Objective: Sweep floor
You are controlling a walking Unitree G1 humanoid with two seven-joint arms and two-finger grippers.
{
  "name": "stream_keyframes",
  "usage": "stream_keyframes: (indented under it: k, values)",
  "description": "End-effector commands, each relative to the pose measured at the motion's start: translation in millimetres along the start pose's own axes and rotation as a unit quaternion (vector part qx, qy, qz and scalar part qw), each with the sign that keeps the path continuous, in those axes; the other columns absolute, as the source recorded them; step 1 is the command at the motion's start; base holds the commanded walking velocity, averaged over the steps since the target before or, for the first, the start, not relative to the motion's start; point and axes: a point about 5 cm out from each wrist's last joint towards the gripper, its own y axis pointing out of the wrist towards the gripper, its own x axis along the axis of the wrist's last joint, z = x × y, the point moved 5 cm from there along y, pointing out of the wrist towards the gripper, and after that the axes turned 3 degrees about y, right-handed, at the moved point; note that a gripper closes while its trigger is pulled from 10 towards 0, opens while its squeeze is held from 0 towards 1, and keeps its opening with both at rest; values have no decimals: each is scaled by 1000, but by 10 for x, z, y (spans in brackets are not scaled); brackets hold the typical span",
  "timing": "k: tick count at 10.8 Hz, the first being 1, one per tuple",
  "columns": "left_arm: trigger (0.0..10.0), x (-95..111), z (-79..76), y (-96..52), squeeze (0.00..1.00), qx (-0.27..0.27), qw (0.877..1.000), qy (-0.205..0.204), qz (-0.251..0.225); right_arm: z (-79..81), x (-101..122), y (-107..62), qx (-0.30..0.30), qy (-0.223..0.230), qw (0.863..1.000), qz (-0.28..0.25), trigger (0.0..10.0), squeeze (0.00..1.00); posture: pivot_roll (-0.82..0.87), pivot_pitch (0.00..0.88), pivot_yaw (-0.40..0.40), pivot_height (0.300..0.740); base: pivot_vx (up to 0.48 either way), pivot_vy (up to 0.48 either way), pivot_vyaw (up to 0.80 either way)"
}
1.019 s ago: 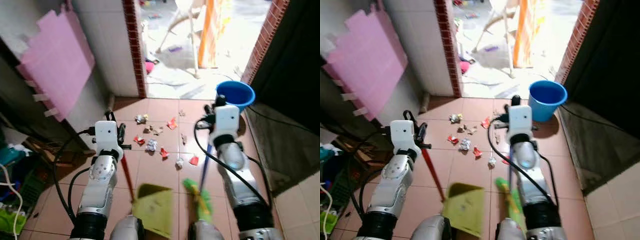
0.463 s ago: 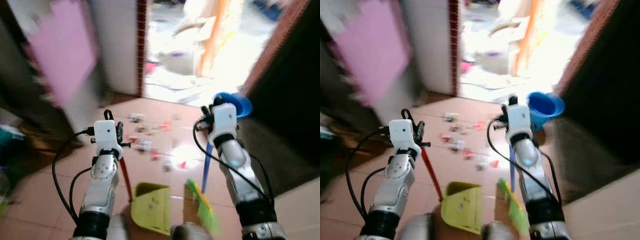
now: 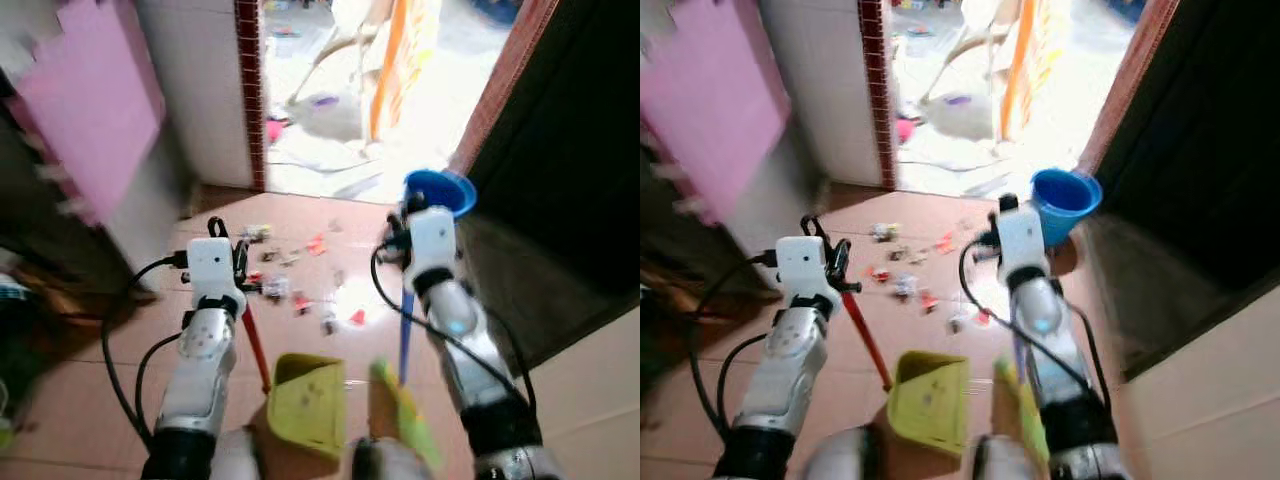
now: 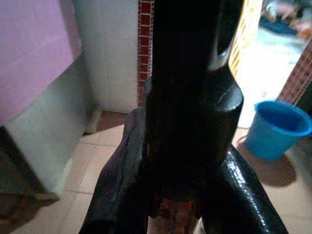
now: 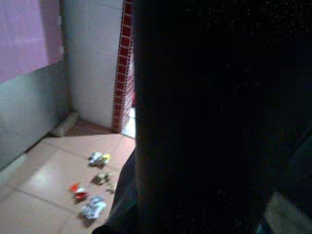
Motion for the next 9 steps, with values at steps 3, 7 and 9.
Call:
stream_keyframes:
  k: [3,7,9]
  values:
    - [10000,46,225,-260,0,-34,999,40,13,-417,218,-190,-48,-27,998,-34,10000,0,-37,101,43,740,0,0,0]
    - [10000,-83,353,-545,0,-20,998,49,44,-525,107,-405,-53,-35,998,-8,10000,0,-30,109,32,740,0,0,0]
    - [10000,20,331,-531,0,-12,999,28,32,-412,227,-350,-29,-39,999,-22,10000,0,-31,106,21,740,0,0,231]
